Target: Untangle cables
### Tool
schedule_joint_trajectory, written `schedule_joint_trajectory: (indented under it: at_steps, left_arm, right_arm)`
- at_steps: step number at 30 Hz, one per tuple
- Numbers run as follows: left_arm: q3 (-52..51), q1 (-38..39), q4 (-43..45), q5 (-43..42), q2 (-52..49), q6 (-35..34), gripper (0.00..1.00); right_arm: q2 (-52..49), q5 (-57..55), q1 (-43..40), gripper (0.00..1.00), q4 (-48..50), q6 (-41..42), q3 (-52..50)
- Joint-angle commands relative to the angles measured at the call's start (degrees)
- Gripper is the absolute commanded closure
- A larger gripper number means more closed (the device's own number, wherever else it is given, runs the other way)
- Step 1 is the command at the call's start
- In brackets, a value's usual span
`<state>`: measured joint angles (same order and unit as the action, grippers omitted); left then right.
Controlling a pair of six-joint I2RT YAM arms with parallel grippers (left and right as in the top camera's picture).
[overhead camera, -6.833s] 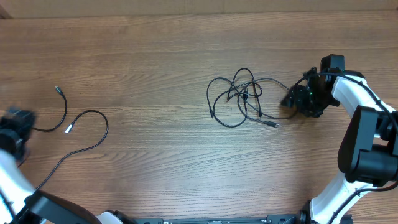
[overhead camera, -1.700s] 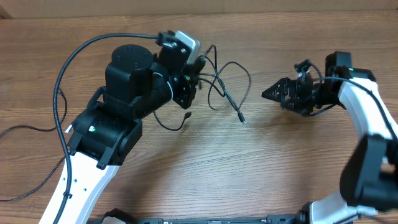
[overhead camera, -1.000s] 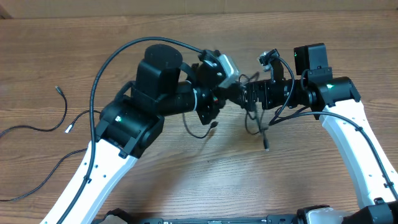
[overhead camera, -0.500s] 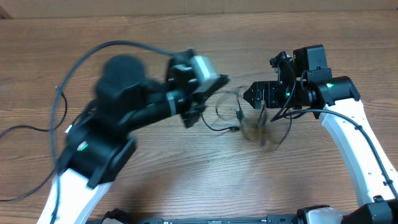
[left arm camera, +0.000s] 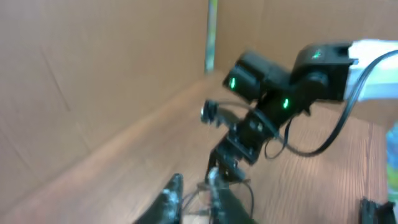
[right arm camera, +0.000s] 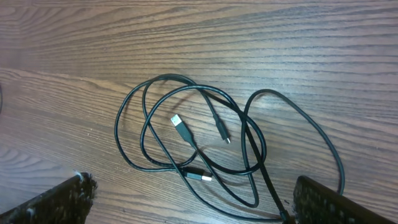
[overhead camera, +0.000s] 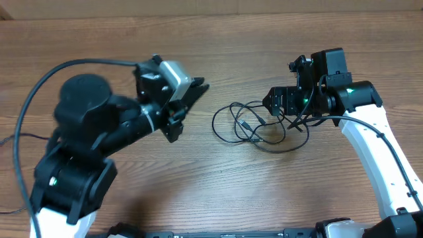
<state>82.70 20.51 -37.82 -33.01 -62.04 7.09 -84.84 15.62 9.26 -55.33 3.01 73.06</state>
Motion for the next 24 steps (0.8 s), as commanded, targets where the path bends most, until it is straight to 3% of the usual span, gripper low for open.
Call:
schedule_joint_trajectory:
  at_steps: [1, 2, 3, 10, 17, 24]
  left_arm:
    - [0.70, -0.35, -2.89, 0.59, -3.69, -0.50, 0.66]
    - [0.70, -0.35, -4.22, 0.59, -4.81, -0.55, 0.54]
    - [0.70, -0.35, -5.62, 0.61, -5.95, -0.52, 0.49]
    - [0.66, -0.22, -12.22, 0.61, -14.45, -0.72, 0.30]
    - [0.66, -0.22, -13.40, 0.35, -25.81, -1.73, 0.26]
    - [0.66, 1.68, -11.21, -4.61, -39.06, -2.38, 0.21]
  right_arm:
    - [-0.11, -0.63, 0.00, 0.00, 0.04, 0.22, -0.31]
    - [-0.11, -0.63, 0.00, 0.00, 0.02, 0.22, -0.31]
    - [-0.11, -0.63, 0.00, 0.00, 0.02, 0.20, -0.31]
    - [-0.11, -2.75, 0.00, 0.00, 0.02, 0.33, -0.31]
    - [-0.11, -8.63, 0.00, 0.00, 0.07, 9.11, -0.31]
    - [-0.11, -10.45, -0.17, 0.00, 0.13, 10.73, -0.31]
